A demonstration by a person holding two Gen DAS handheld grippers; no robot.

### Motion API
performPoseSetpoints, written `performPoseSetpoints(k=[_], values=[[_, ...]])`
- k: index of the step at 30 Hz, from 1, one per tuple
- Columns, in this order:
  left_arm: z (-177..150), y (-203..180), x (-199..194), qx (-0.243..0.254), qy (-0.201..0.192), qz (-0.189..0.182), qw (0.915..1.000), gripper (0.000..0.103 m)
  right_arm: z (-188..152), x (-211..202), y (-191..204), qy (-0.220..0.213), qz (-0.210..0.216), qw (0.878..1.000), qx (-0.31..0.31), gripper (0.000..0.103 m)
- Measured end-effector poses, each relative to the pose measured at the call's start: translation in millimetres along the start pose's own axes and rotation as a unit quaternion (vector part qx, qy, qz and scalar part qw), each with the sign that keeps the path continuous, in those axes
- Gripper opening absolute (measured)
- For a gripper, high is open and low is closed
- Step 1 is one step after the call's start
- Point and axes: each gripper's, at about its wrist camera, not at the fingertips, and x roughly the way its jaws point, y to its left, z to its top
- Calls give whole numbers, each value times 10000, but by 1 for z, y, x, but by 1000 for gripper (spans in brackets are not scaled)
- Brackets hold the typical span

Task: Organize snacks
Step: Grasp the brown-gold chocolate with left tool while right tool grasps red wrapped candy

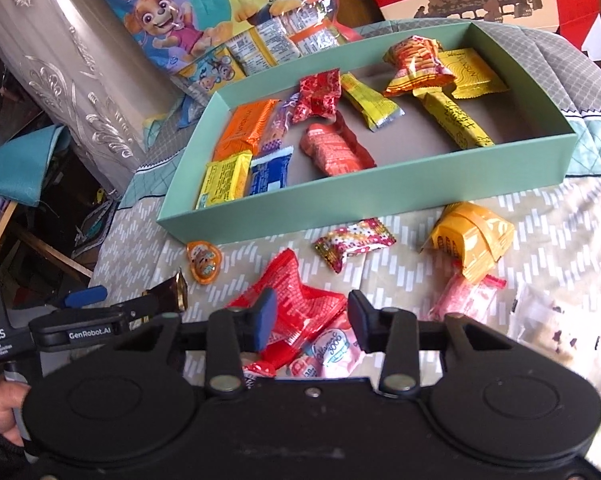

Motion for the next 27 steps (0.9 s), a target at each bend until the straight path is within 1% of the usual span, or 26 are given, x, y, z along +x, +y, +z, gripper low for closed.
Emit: performPoseSetpoints(k=[2,4,5,8,10,14,17,20,21,23,24,25,26,27], values=[[1,-3,4,73,6,-164,9998,87,-1,10,6,172,90,9998,-52,36],[0,-10,8,226,123,-407,9988,74,-1,20,13,319,131,9993,-137,35],[-2,-14,9,318,160,-520,9980,72,-1,24,17,352,120,9991,-200,35],[-10,-25,11,532,317,-745,9953,72,4,34,28,424,166,9986,-285,35],[-17,-30,8,598,280,-766,9949,74,6,44,32,549,177,9979,-297,35],[-15,-23,2,445,385,-1143,9917,74,4,62,40,750,67,9964,-384,35],[-10,-12,-5,442,178,-999,9939,74,9,57,47,652,102,9962,-570,35],[-1,-6,-2,569,130,-891,9943,74,15,49,49,486,89,9962,-720,37],[1,-7,0,665,131,-891,9937,74,17,48,49,437,91,9961,-759,39],[3,-14,4,920,121,-936,9913,74,20,47,48,381,120,9960,-797,48],[3,-19,7,1058,127,-963,9896,74,21,49,47,379,137,9958,-822,56],[4,-24,10,1186,145,-988,9879,74,21,50,48,396,155,9955,-848,60],[4,-27,13,1282,174,-1022,9863,74,22,51,48,428,190,9951,-872,61],[2,-31,17,1361,238,-1092,9844,66,22,54,48,452,221,9947,-894,61]])
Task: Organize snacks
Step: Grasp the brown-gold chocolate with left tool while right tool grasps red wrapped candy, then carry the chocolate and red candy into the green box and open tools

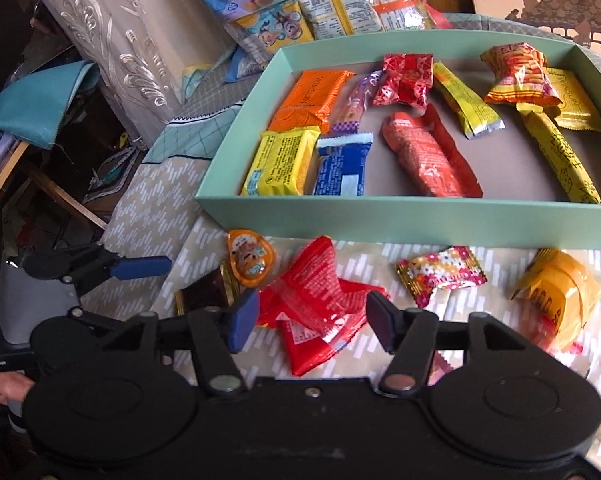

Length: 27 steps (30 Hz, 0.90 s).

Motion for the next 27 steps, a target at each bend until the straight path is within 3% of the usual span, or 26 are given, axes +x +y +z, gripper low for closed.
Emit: performPoseSetpoints(k=[1,3,4,8,13,27], values=[[0,-1,3,11,52,-101,9999,53,0,2,1,19,22,10000,-44,63],[-2,-3,0,-101,-10,-187,9998,39,1,7,3,31,21,9999,-117,66],[-4,-2,-1,-199,-5,-220,9996,38,2,10,3,34,27,9999,-155,68],[-14,1,-9,-654,37,-395,9971,38,5,19,10,81,0,9990,-441,70],[-20,6,-12,-869,67,-299,9957,42,-2,21,26,311,114,9951,-929,71],[-18,4,-7,-887,38,-158,9959,53,-15,9,26,346,242,9941,-1002,76]])
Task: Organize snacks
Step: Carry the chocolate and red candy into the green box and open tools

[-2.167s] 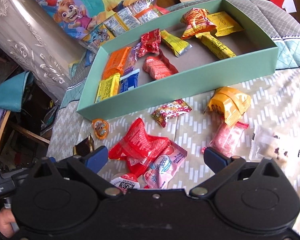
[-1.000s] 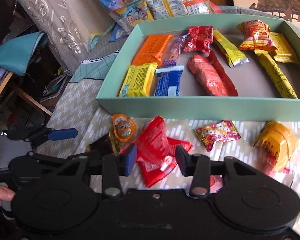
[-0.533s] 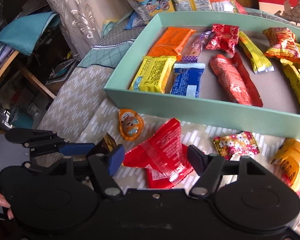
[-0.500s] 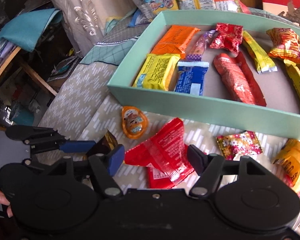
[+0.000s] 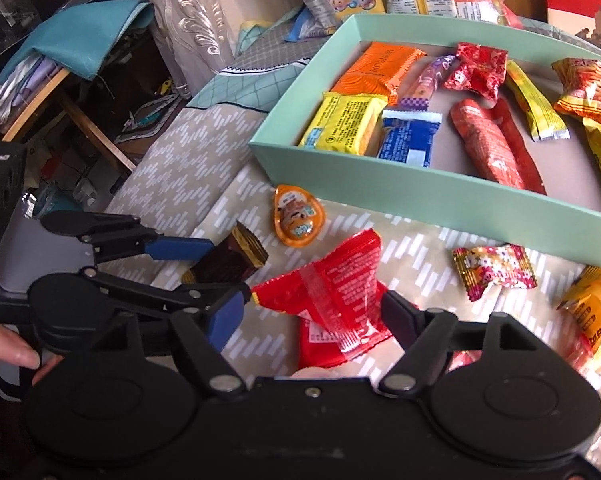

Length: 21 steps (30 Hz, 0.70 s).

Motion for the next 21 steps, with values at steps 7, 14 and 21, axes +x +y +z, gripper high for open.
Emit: performPoseSetpoints(k=[7,14,21], values=[[0,2,0,-32,-11,22,10000,54,-4,13,13,-105,-676,9961,-559,55],[1,-2,-3,-143,-79,278,9995,37,-2,1,0,-294,-618,9976,88,42],[4,-6,-22,-355,-132,33,9993,37,-10,-31,-22,-477,-413,9957,672,42]])
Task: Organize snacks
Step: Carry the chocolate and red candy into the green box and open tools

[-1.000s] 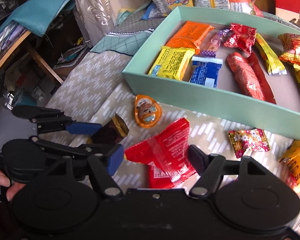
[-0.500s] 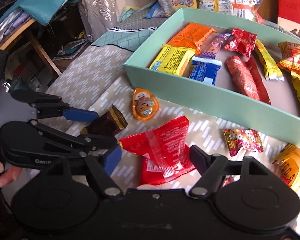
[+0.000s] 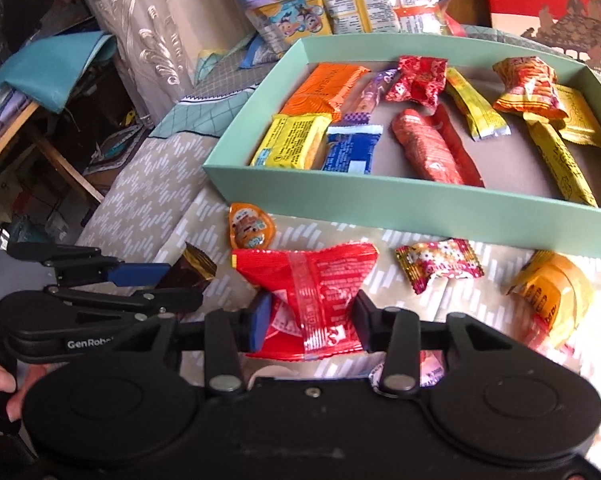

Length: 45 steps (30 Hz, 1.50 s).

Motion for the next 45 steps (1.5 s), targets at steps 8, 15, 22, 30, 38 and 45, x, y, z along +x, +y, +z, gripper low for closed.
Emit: performPoseSetpoints(k=[8,15,22,30,38,45], values=[[47,-32,-22,33,-515,-294,9982,37,24,-46,-36,-647,9,9966,500,42],[108,-65,-3,71,-711,-327,9969,37,57,-60,-88,-980,-444,9902,895,42],[141,-84,41,20,-436,-228,9988,37,75,-33,-126,-713,-717,9895,1031,42],[147,-90,70,-39,-185,-27,9998,38,77,-8,-137,-437,-624,9911,1089,42],[143,-94,65,-43,-386,398,9985,99,75,-17,-138,-709,-516,9889,1201,93],[140,-97,50,-2,-492,409,9980,103,70,-34,-134,-820,-511,9864,1330,103]])
